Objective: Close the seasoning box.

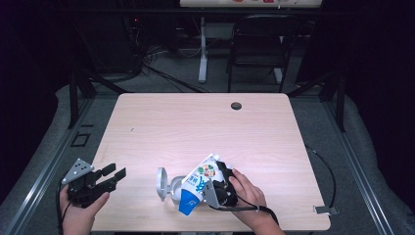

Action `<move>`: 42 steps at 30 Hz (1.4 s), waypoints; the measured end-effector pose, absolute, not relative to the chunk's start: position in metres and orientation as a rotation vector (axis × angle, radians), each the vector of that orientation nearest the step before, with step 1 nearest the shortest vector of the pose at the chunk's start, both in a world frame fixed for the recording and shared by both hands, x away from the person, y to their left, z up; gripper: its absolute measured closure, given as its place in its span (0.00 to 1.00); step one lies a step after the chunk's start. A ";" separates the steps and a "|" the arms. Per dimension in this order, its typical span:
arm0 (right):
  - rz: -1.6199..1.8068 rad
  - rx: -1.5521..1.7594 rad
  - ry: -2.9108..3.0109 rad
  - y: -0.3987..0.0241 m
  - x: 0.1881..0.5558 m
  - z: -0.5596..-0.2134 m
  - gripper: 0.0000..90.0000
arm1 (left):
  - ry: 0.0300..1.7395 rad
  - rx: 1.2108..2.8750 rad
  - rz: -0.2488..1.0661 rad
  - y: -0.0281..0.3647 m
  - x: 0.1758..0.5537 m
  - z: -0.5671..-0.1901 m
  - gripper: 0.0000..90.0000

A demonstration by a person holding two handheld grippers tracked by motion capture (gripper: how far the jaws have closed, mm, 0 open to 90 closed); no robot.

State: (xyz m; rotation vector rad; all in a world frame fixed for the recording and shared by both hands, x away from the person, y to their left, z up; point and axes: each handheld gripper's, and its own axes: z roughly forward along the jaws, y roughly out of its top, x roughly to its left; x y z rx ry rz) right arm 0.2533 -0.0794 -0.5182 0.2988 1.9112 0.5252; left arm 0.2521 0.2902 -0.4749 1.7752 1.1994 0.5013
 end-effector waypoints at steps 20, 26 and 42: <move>0.584 0.386 1.964 -0.082 0.255 -0.520 0.82 | 1.198 1.772 0.500 0.290 0.252 -0.475 0.60; 0.587 0.395 1.971 -0.083 0.255 -0.519 0.82 | 1.200 1.776 0.498 0.290 0.252 -0.475 0.60; 0.668 0.509 2.028 -0.086 0.255 -0.519 0.82 | 1.199 1.777 0.496 0.290 0.253 -0.476 0.60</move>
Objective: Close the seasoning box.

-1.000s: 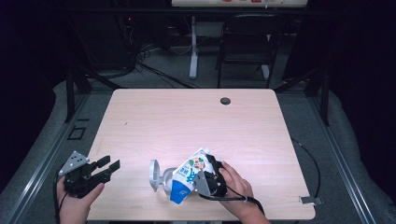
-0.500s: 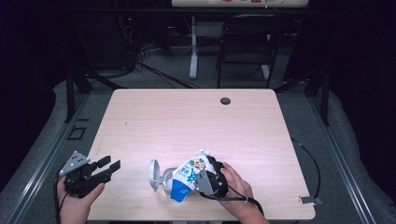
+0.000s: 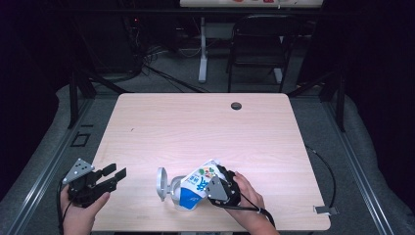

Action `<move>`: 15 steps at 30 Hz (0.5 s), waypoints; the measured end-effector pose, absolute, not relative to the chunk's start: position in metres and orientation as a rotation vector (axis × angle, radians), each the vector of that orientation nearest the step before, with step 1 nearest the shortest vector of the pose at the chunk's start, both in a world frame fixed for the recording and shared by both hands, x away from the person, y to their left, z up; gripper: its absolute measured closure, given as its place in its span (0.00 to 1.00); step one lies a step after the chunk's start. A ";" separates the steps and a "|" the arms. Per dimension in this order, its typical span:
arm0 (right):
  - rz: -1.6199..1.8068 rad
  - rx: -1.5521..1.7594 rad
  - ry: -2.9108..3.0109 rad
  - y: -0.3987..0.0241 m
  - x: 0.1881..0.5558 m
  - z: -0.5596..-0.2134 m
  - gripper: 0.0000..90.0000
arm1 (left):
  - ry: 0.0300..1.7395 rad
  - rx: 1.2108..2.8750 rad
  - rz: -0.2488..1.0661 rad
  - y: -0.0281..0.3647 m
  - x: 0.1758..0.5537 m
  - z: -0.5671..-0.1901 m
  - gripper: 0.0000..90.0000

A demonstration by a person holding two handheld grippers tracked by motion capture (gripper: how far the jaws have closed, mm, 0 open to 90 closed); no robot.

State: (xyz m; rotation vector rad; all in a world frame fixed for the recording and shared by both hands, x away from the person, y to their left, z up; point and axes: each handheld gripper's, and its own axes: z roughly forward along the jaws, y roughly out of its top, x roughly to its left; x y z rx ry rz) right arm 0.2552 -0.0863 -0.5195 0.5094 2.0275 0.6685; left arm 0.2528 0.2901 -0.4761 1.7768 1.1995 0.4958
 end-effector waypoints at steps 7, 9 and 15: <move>0.719 0.569 2.044 -0.089 0.258 -0.518 0.82 | 1.200 1.780 0.495 0.290 0.253 -0.476 0.60; 0.729 0.585 2.051 -0.089 0.258 -0.518 0.82 | 1.201 1.780 0.495 0.290 0.253 -0.476 0.60; 0.776 0.638 2.057 -0.092 0.260 -0.516 0.82 | 1.203 1.781 0.495 0.290 0.253 -0.476 0.60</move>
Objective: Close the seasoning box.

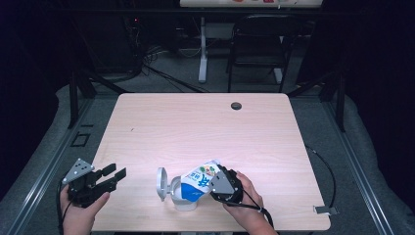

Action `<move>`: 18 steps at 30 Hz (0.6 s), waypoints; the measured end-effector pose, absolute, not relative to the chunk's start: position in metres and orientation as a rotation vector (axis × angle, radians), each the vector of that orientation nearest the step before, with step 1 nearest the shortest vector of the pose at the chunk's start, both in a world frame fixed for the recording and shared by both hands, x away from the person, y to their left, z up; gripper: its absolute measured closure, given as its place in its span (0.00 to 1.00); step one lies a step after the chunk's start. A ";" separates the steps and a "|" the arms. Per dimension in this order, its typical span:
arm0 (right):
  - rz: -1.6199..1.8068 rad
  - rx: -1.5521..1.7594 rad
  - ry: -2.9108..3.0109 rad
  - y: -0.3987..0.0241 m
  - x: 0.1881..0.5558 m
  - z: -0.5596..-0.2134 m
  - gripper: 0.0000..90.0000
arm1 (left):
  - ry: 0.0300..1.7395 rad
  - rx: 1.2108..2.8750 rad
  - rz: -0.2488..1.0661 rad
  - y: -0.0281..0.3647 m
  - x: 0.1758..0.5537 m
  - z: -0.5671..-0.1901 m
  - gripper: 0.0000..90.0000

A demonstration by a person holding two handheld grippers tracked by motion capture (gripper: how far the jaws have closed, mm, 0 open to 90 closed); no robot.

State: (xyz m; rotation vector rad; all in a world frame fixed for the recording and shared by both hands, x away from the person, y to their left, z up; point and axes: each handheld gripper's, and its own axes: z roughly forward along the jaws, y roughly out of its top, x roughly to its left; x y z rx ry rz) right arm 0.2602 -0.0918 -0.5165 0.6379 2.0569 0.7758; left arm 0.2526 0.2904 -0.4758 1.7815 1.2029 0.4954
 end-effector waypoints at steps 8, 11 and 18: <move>0.823 0.686 2.059 -0.096 0.262 -0.515 0.82 | 1.199 1.778 0.497 0.290 0.253 -0.476 0.60; 0.835 0.709 2.062 -0.098 0.263 -0.514 0.82 | 1.200 1.779 0.499 0.290 0.252 -0.475 0.60; 0.916 0.800 2.065 -0.104 0.267 -0.513 0.82 | 1.201 1.778 0.499 0.290 0.252 -0.475 0.60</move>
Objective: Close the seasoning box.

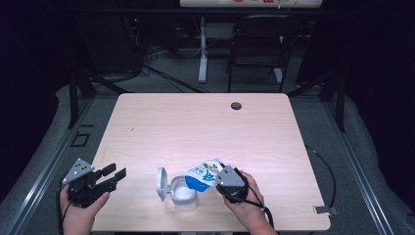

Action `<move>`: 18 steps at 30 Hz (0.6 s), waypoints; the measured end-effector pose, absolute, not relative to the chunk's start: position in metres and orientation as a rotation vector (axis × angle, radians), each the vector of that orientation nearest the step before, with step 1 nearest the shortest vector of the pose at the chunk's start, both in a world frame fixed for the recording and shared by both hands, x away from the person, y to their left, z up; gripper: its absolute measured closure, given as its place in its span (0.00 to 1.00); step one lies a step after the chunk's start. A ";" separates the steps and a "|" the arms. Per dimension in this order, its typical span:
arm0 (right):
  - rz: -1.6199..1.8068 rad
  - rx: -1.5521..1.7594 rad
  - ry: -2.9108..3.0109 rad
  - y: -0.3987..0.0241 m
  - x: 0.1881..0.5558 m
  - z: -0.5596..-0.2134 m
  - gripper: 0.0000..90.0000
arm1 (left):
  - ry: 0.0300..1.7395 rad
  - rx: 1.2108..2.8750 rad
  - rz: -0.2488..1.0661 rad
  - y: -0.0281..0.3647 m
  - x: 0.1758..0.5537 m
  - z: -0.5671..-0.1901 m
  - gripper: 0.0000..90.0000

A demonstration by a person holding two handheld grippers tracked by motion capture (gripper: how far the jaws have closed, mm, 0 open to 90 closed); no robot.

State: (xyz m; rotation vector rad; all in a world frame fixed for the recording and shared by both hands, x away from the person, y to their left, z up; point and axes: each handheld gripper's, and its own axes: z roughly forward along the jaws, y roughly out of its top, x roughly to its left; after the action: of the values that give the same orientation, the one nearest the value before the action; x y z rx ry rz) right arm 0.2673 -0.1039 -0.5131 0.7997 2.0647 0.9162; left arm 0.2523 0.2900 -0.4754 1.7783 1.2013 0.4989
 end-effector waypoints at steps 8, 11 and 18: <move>0.987 0.889 2.070 -0.111 0.271 -0.513 0.82 | 1.201 1.776 0.501 0.290 0.252 -0.475 0.60; 1.017 0.921 2.073 -0.114 0.273 -0.513 0.82 | 1.200 1.776 0.502 0.290 0.252 -0.475 0.60; 1.147 1.068 2.080 -0.125 0.279 -0.513 0.82 | 1.199 1.776 0.502 0.290 0.252 -0.475 0.60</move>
State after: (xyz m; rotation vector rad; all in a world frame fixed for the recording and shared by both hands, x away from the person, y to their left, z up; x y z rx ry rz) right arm 0.2792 -0.1246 -0.5130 1.0680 2.0802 1.1474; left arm 0.2522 0.2902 -0.4749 1.7759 1.1992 0.5023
